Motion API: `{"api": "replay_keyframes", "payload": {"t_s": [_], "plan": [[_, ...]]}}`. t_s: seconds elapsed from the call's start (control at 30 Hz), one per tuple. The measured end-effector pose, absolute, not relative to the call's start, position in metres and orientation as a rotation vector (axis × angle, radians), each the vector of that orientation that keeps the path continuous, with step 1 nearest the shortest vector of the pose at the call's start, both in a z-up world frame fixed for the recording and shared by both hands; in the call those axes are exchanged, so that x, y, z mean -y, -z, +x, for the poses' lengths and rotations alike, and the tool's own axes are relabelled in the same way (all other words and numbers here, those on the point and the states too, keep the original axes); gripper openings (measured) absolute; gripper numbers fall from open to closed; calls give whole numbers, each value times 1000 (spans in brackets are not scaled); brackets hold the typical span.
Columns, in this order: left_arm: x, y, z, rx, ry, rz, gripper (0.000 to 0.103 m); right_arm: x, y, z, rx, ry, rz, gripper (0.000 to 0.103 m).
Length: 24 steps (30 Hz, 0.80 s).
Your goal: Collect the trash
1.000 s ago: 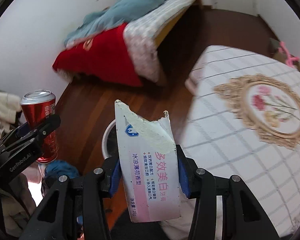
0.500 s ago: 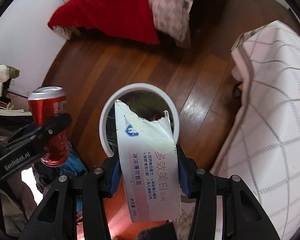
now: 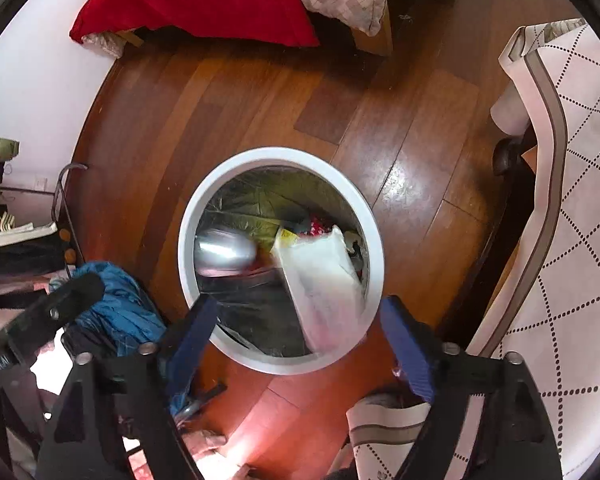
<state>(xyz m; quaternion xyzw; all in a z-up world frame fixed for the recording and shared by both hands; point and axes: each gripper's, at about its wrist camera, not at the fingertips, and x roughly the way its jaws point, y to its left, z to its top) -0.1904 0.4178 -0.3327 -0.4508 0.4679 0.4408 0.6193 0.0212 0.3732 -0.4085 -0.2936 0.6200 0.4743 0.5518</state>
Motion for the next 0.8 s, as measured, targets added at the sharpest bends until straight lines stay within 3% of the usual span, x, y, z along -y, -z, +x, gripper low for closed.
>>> {"api": "replay_keyframes", "payload": {"t_s": [0.07, 0.43, 0.8], "plan": [[-412, 330, -196, -1074, -1043, -1024, 101, -368, 403, 20, -1455, -1122, -696, 103], [-354, 283, -211, -1075, -1118, -907, 101, -311, 350, -3, -1307, -1077, -812, 103], [-290, 204, -226, -979, -1089, -843, 101, -236, 250, -23, -1223, -1171, -695, 103]]}}
